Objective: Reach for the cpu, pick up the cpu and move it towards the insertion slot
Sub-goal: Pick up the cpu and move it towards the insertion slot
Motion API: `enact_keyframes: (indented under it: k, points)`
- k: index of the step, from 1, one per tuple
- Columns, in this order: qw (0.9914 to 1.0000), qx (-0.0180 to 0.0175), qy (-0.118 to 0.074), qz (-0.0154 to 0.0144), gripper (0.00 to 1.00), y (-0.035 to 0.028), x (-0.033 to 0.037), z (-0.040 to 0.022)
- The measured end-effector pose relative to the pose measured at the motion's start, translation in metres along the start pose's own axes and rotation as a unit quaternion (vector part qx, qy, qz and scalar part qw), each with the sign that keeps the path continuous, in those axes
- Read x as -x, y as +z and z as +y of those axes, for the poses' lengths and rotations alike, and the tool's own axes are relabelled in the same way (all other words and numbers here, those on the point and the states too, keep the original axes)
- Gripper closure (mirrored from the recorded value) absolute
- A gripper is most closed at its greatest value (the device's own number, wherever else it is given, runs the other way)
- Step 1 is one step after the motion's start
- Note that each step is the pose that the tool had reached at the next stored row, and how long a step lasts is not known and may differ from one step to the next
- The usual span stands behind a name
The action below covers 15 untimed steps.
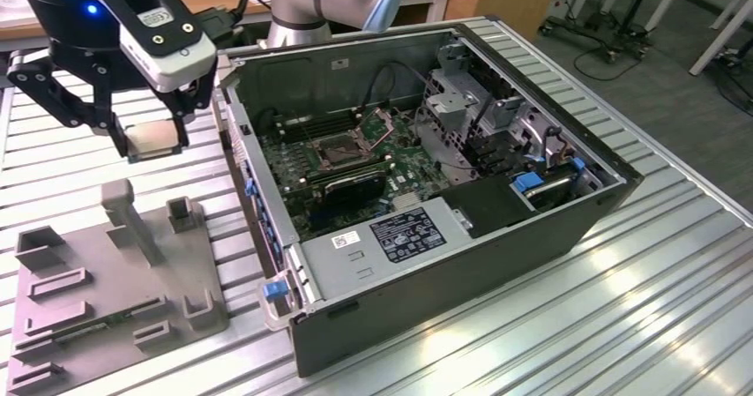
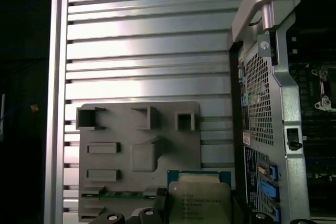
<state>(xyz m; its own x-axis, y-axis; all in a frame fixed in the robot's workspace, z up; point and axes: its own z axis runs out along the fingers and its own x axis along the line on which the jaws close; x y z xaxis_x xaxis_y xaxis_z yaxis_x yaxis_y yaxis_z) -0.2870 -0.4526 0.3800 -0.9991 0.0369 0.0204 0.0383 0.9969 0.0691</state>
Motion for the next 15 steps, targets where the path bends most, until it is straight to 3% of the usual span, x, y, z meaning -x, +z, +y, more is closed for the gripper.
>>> enact_keyframes:
  k: [15]
  points:
    - [1.0, 0.0, 0.0, 0.0, 0.45, -0.0001, 0.0068, 0.0003]
